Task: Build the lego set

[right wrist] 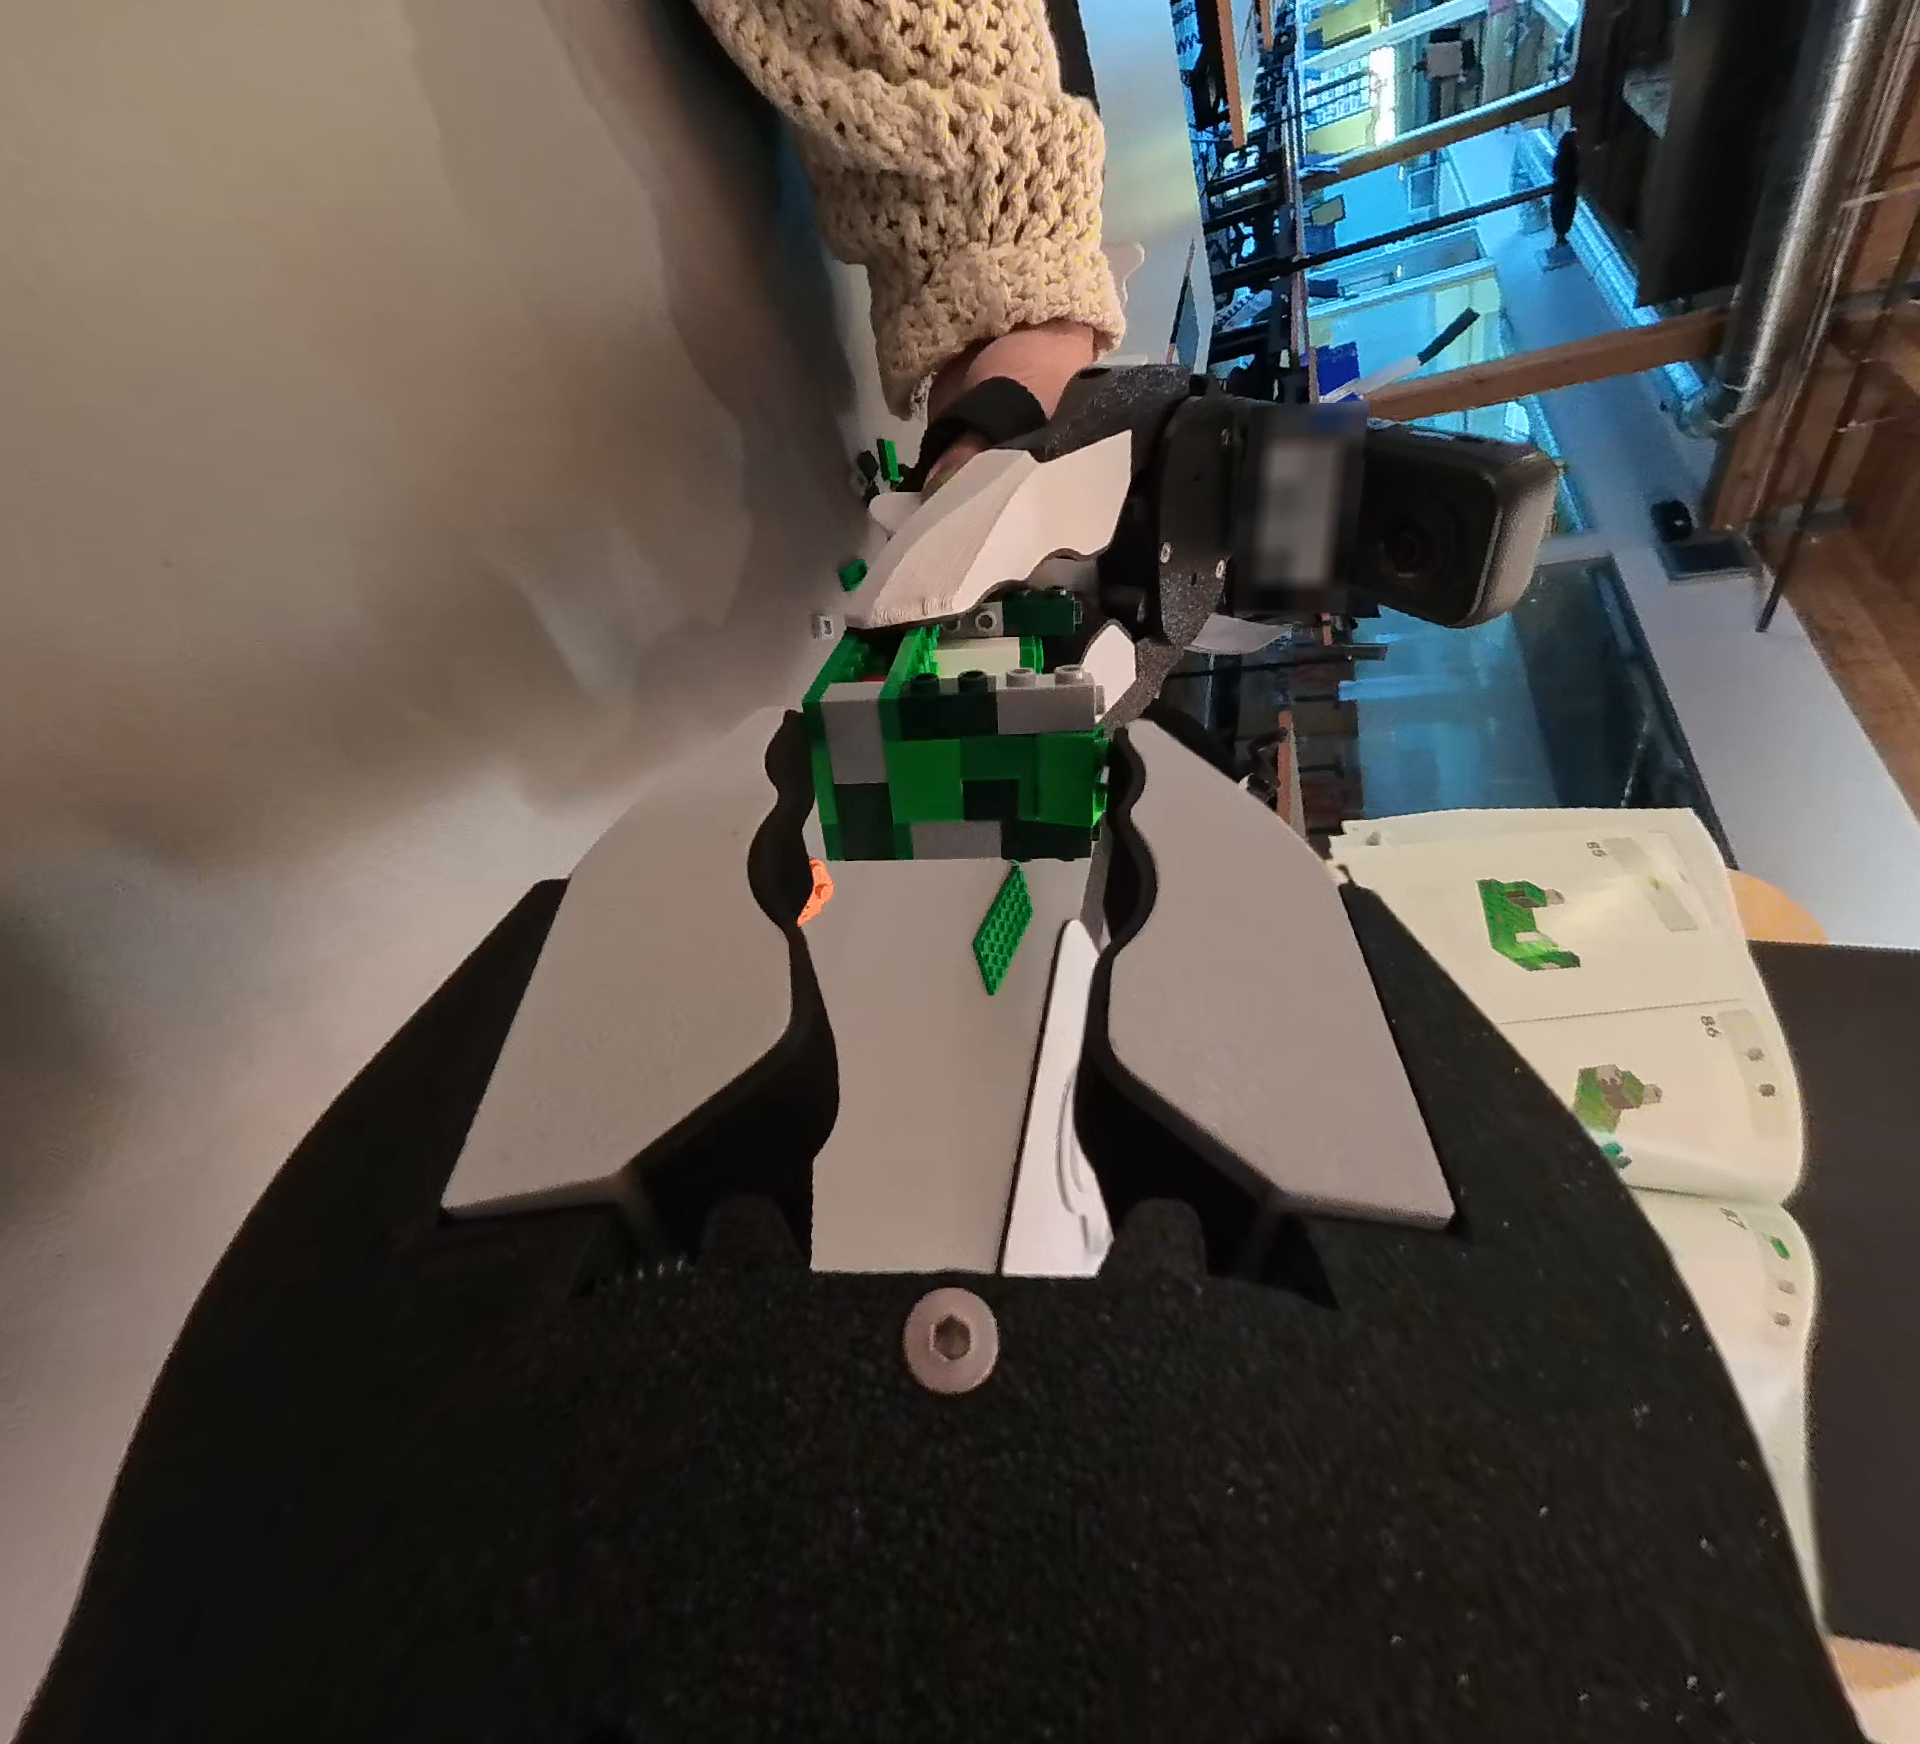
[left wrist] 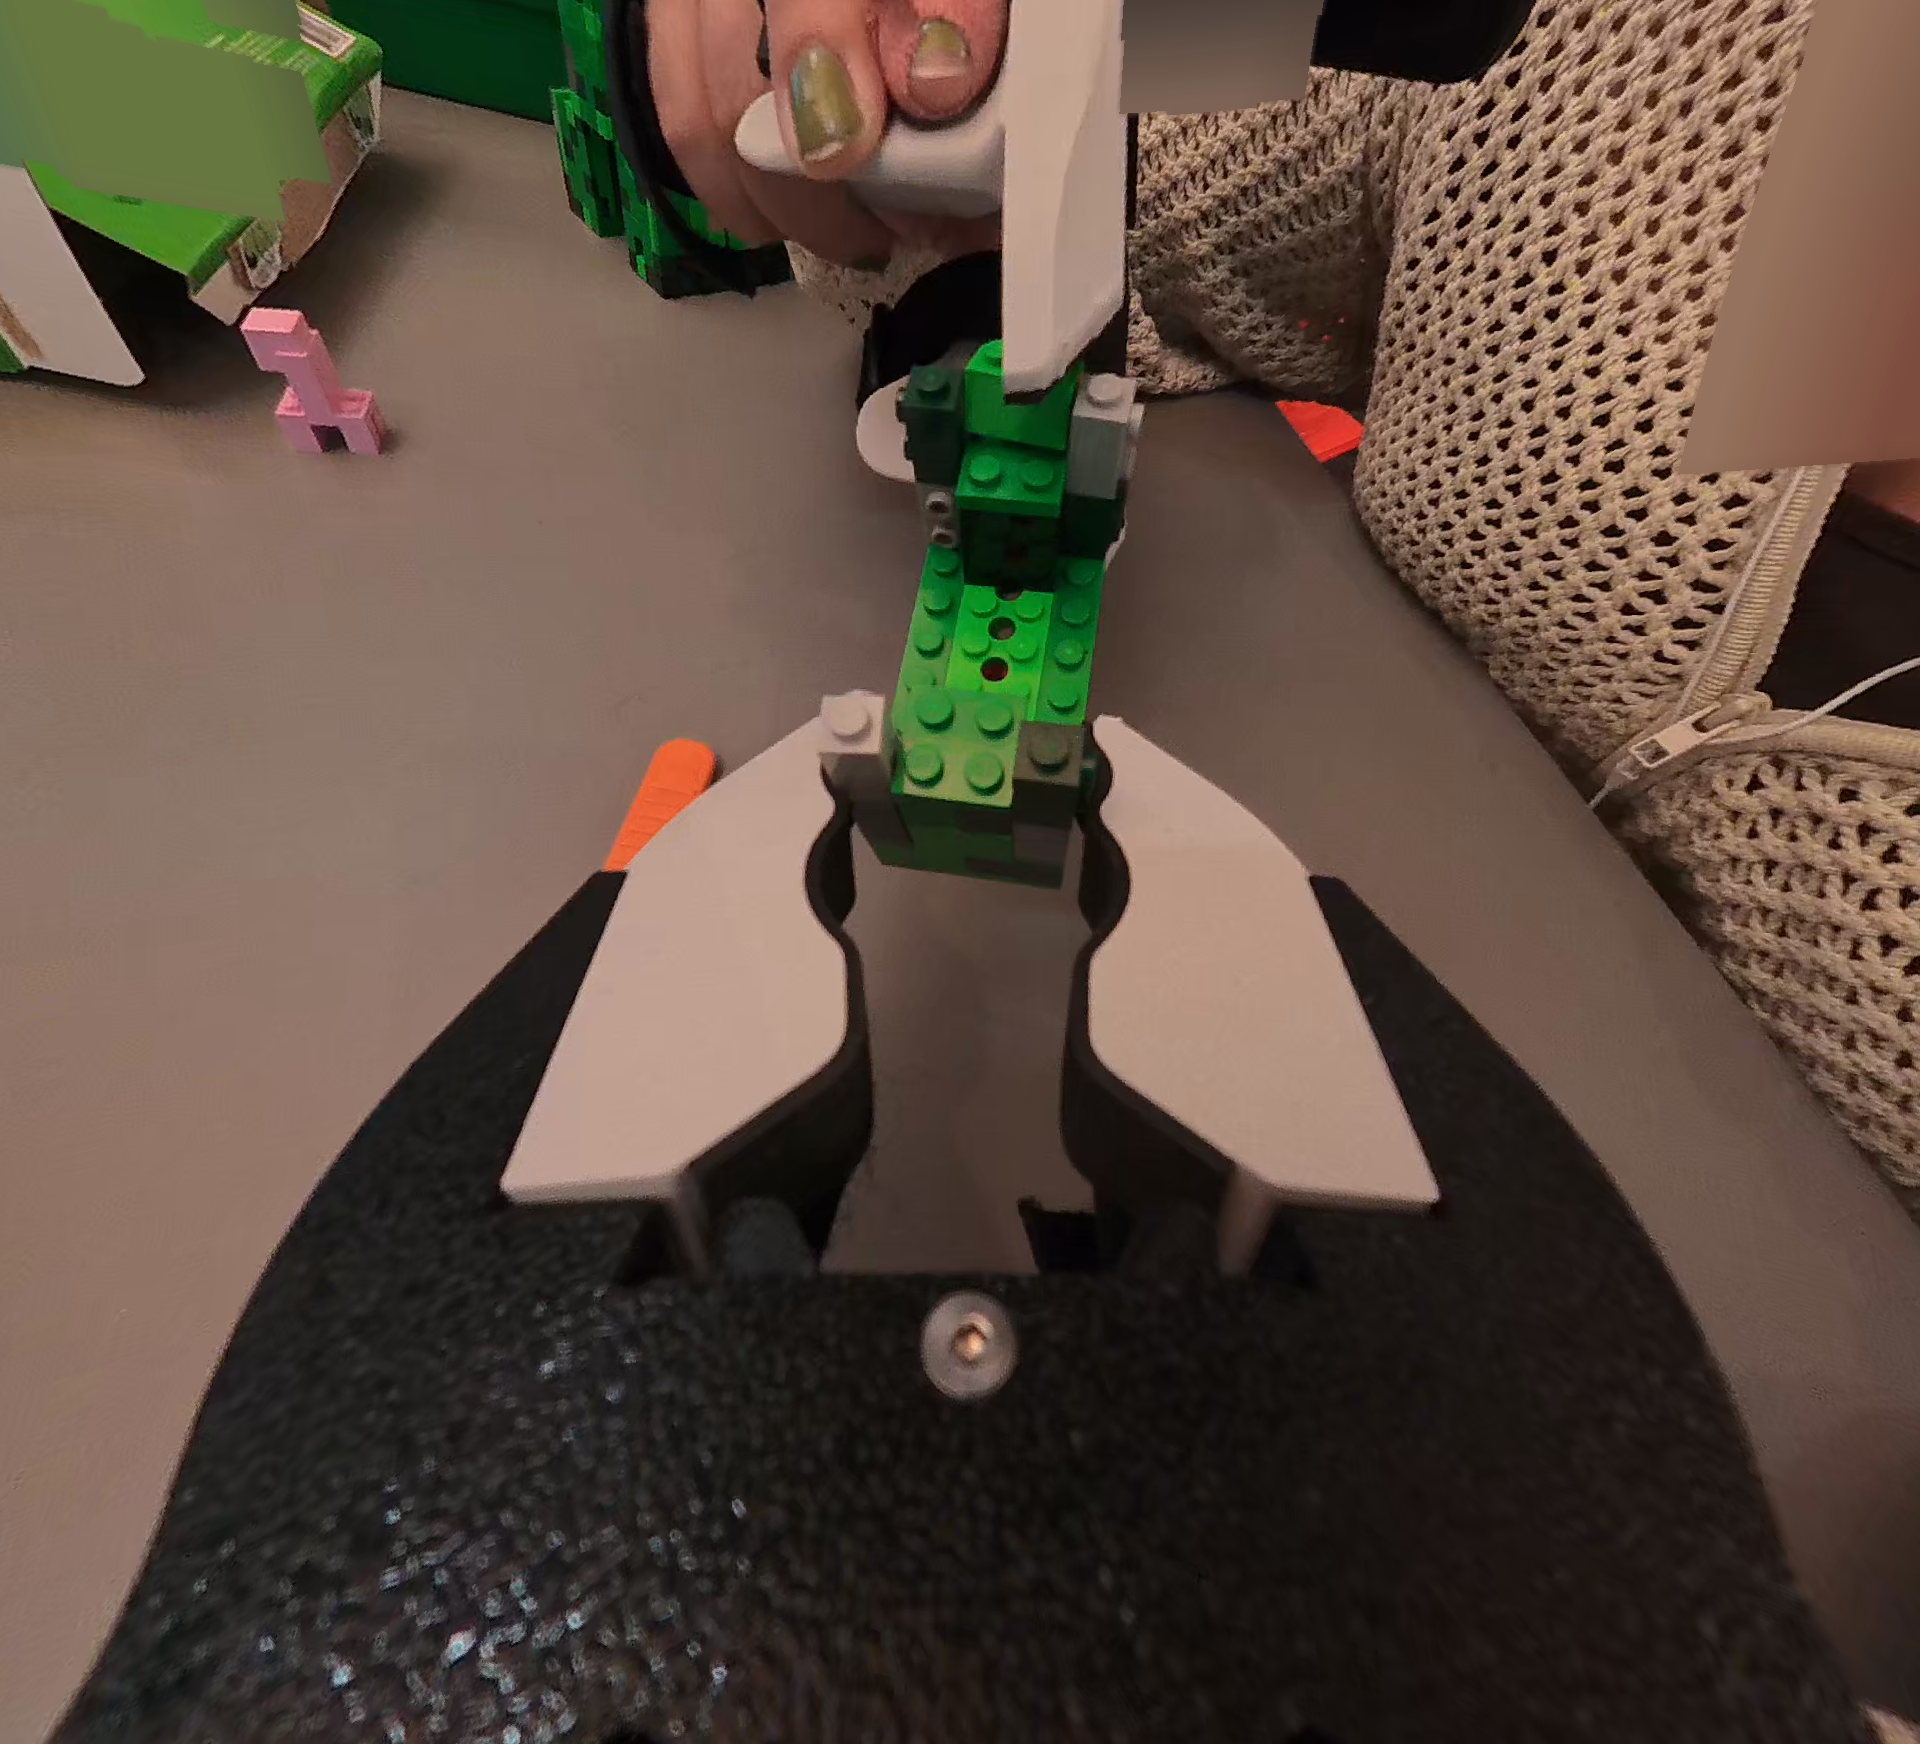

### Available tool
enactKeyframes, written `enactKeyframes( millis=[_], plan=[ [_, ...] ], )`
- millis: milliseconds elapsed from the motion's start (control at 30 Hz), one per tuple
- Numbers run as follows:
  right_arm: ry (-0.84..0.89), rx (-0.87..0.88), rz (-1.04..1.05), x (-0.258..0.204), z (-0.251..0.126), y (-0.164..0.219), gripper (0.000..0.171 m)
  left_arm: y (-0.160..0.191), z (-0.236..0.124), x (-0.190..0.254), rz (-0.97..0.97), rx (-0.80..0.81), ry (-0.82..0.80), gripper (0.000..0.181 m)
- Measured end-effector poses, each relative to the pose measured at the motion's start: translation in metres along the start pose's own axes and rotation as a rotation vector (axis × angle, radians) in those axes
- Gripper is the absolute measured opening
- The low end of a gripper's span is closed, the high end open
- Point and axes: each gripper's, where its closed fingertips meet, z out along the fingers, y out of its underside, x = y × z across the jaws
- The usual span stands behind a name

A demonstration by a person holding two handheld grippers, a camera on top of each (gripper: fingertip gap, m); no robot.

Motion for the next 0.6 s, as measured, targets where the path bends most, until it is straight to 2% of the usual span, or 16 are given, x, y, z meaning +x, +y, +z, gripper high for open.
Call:
enactKeyframes(
  millis=[600],
  plan=[
    [-0.047,0.006,0.059,-0.0027,-0.001,-0.0043,0.055,-0.0027,0.0018,0.0071,0.004,0.016,0.038,0.039]
  ],
)
